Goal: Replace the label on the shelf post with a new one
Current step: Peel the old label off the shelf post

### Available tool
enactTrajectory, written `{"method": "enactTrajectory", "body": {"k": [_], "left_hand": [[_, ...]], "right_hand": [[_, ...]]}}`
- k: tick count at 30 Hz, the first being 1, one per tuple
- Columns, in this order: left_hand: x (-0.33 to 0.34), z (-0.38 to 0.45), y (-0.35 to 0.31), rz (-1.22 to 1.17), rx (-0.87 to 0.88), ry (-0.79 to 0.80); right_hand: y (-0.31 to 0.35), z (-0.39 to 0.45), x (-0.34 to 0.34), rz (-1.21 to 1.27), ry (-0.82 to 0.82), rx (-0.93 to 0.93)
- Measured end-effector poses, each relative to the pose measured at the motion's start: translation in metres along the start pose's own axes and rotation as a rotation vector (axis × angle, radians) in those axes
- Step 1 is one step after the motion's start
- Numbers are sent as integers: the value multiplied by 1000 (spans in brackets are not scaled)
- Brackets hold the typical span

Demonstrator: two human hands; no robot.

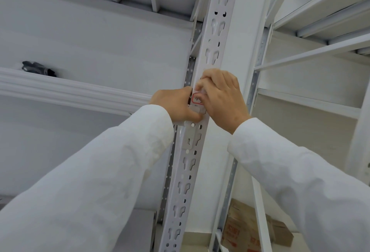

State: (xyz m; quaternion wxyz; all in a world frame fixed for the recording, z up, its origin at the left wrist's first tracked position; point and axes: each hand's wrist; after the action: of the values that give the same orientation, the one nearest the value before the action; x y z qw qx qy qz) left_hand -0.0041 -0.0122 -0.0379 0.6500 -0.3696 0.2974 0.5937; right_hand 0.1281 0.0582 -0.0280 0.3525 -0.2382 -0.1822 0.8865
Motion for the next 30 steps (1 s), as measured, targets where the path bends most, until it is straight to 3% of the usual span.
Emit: {"method": "enactTrajectory", "body": {"k": [18, 30], "left_hand": [[-1, 1, -1, 27, 7, -8], [-4, -2, -2, 41, -27, 5]], "right_hand": [[-7, 12, 0, -90, 70, -112], [-10, 28, -24, 81, 262, -153]]}}
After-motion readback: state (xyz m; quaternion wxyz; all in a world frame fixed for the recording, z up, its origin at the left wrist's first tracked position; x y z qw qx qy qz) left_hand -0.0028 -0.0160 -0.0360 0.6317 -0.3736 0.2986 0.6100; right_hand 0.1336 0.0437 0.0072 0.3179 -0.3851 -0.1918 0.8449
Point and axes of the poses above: each hand's wrist, its own z-axis towards the middle knuckle, its own x-axis out of the palm, y = z × x, and after that the axes turned 9 degrees about y, right-handed
